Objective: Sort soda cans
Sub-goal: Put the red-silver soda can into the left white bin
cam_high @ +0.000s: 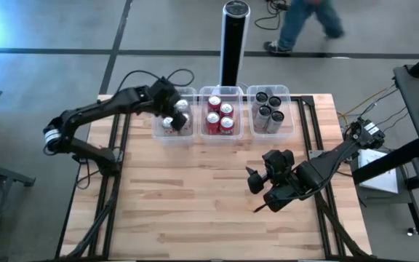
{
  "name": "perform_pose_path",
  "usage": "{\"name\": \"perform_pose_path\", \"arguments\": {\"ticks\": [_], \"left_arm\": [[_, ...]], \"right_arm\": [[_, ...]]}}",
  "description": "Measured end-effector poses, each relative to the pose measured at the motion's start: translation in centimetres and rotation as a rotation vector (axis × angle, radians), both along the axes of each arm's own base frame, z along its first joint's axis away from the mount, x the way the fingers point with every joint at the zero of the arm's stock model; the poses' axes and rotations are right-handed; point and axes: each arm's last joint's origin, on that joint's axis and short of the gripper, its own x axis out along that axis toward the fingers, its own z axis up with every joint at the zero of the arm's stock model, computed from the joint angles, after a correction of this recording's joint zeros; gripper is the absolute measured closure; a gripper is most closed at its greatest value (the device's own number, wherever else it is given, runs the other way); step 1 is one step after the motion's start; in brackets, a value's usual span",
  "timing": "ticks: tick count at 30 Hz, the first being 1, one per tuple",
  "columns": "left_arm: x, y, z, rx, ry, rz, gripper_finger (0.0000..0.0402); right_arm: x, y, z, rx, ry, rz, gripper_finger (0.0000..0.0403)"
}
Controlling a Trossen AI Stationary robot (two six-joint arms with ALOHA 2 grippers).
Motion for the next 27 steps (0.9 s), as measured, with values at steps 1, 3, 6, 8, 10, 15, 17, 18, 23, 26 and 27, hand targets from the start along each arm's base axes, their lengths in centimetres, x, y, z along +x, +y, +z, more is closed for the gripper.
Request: {"name": "perform_pose_path", "arguments": {"ticks": [1,3,6,8,10,15,17,18,23,26,27], "left_arm": [[-0.5,-0.2,-0.5,-0.029,0.02,0.027,0.0056],[-1.4,-0.8,-1.4,-0.086,0.048,0.073,0.0057],[-2.2,-1.4,-2.2,-0.132,0.035,0.115,0.0057],[-2.5,-1.6,-2.4,-0.147,0.034,0.137,0.0057],[-2.7,-1.7,-2.2,-0.144,0.021,0.152,0.0057],[-3.2,-1.9,-2.0,-0.13,0.049,0.16,0.0057],[-3.4,-2.0,-2.1,-0.13,0.073,0.149,0.0057],[-3.4,-2.0,-2.1,-0.13,0.078,0.146,0.0057],[-3.4,-2.0,-2.3,-0.134,0.097,0.141,0.0057],[-3.4,-2.0,-2.3,-0.13,0.103,0.136,0.0057],[-3.4,-2.0,-2.3,-0.128,0.104,0.134,0.0057]], "right_arm": [[0.0,0.0,0.0,-0.001,0.001,0.002,0.0035],[0.0,-0.1,0.0,-0.008,0.009,0.006,0.0035],[0.1,-0.2,0.0,-0.02,0.021,0.015,0.0035],[0.2,-0.4,0.0,-0.029,0.031,0.02,0.0035],[0.3,-0.6,0.0,-0.032,0.035,0.017,0.0035],[0.4,-0.7,0.0,-0.033,0.036,0.015,0.0035],[0.4,-0.7,0.0,-0.028,0.031,0.011,0.0035],[0.4,-0.7,0.0,-0.026,0.029,0.009,0.0035],[0.4,-0.7,0.0,-0.017,0.018,0.0,0.0035],[0.4,-0.6,0.0,-0.012,0.015,0.0,0.0035],[0.5,-0.6,0.0,-0.01,0.012,0.0,0.0035]]}}
